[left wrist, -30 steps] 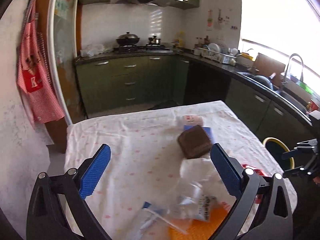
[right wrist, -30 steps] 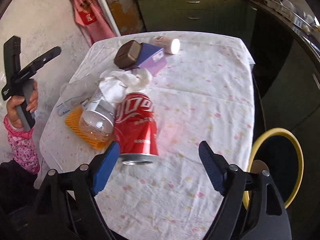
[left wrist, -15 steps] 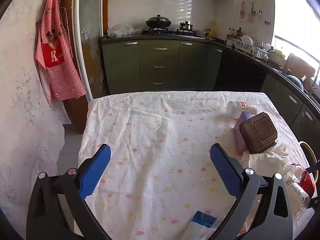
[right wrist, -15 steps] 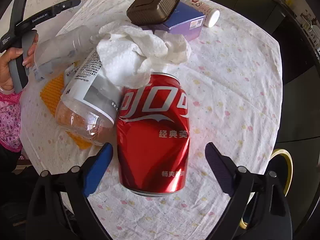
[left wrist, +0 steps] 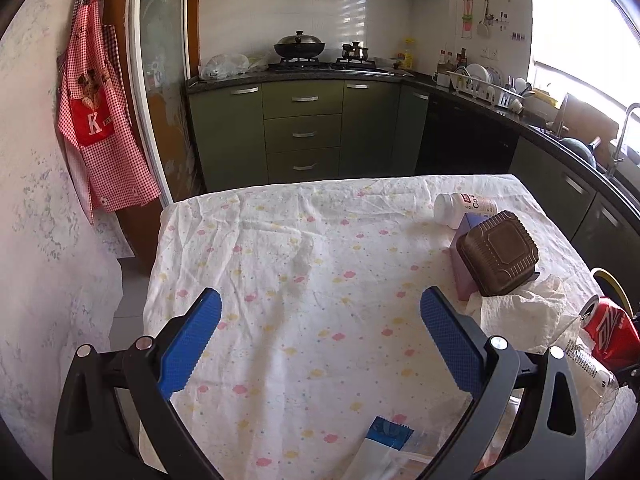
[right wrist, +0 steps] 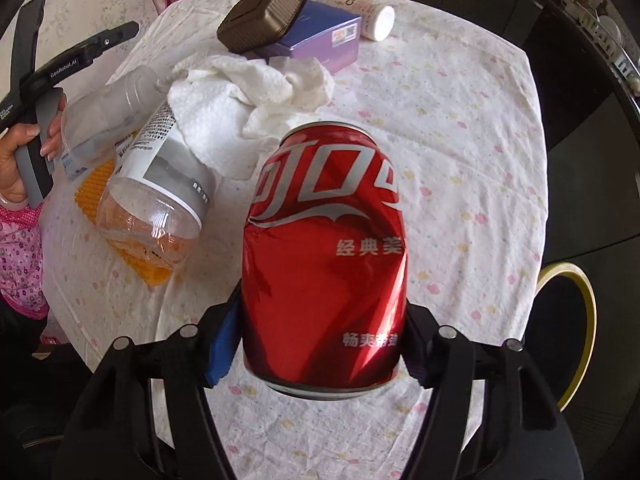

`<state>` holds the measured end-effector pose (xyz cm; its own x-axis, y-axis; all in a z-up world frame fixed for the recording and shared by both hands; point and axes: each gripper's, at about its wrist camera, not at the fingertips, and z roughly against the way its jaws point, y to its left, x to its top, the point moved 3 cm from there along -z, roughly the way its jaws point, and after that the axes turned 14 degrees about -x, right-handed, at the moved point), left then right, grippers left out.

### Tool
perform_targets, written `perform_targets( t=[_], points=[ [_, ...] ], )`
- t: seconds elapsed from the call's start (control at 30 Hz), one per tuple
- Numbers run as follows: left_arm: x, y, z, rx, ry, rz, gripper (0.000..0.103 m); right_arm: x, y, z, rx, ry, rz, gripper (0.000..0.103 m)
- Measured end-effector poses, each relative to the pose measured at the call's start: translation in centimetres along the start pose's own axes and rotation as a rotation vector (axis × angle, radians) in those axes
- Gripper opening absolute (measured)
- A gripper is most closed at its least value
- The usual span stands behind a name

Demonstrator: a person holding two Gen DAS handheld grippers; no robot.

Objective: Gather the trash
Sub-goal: 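Grasp the red Coca-Cola can with the right tool and lift, then release the Coca-Cola can into the bin with the right tool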

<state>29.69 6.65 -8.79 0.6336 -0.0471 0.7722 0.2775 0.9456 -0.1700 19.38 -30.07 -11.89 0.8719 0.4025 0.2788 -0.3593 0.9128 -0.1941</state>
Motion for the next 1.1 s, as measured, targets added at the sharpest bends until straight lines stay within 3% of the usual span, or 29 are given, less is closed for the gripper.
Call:
perform_targets(
  t=[0.2, 0.33, 0.47, 0.63, 0.8, 0.87, 1.1],
  points=[
    [0.0, -0.2, 0.1, -0.005, -0.003, 0.0, 0.098, -2.2, -4.3, 2.6, -0.001, -0.058, -0.117, 0.064],
    [0.0, -0.4, 0.2, -0.014, -0.003, -0.001, 0.098, -3.9, -9.7, 3.7, -0.078, -0.075, -0.285, 0.064],
    [0.0, -0.7, 0.3, -0.018, -0.004, -0.005, 0.098, -6.7, -17.5, 1.2, -0.17, 0.008, -0.462, 0.064],
    [0.0, -0.7, 0.1, -0.017, 0.0, -0.001, 0.098, -10.0, -23.4, -3.8, -0.209, 0.141, -0.586, 0.064],
    [-0.1, -0.6, -0.3, -0.017, 0.013, 0.004, 0.098, -11.5, -25.2, -7.6, -0.201, 0.224, -0.63, 0.065],
    [-0.2, -0.6, -0.4, -0.023, 0.019, 0.003, 0.098, -11.9, -25.6, -8.2, -0.211, 0.23, -0.648, 0.071],
    [-0.2, -1.0, -0.7, -0.037, 0.028, 0.001, 0.098, -12.3, -24.6, -4.6, -0.213, 0.124, -0.683, 0.074]
  ],
)
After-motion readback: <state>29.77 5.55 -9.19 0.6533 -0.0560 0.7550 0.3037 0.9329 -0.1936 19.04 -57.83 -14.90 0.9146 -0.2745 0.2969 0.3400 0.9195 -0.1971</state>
